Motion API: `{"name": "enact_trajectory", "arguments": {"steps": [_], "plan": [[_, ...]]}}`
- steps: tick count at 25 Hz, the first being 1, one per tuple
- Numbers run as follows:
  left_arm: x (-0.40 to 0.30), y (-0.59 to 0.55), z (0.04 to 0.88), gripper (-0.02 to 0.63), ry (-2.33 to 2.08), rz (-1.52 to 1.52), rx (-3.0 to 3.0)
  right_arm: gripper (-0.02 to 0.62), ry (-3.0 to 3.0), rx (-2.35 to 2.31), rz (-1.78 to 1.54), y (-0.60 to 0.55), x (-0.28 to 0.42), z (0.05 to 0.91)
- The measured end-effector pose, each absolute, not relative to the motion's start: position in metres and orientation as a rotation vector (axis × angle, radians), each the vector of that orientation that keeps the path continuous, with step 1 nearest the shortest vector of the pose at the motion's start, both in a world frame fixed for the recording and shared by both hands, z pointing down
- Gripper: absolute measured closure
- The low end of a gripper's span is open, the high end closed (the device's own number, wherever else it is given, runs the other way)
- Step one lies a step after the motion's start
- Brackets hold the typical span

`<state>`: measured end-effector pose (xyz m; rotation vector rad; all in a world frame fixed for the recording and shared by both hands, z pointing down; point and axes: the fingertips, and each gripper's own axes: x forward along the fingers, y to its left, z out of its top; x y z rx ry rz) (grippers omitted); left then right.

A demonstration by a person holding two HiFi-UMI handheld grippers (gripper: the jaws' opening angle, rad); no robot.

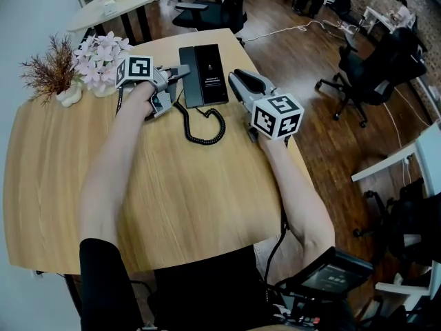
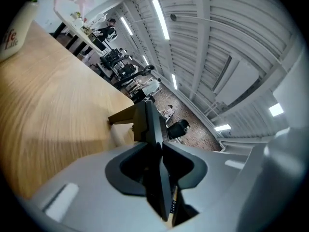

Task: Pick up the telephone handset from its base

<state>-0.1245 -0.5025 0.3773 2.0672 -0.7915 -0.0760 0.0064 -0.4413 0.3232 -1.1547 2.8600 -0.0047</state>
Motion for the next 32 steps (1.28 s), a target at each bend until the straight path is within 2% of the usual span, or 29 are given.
{"name": "enact_trajectory", "arguments": {"steps": [10, 21, 32], "plan": [[-0.125, -0.502, 0.37, 0.511, -0.783, -0.152, 2.114, 0.529, 2.886, -1.138, 0.026, -0.439, -0.002, 0.325], [-0.118, -0.429, 0.275, 0.529, -0.533, -0.649, 2.104, 0.529, 2.908, -1.129, 0.106, -0.431, -0.004, 0.319], [-0.14, -0.337, 0.237, 0.53, -0.321, -1.014, 1.942, 0.531, 2.891, -1.124, 0.141, -0.413, -0.011, 0.308]]}}
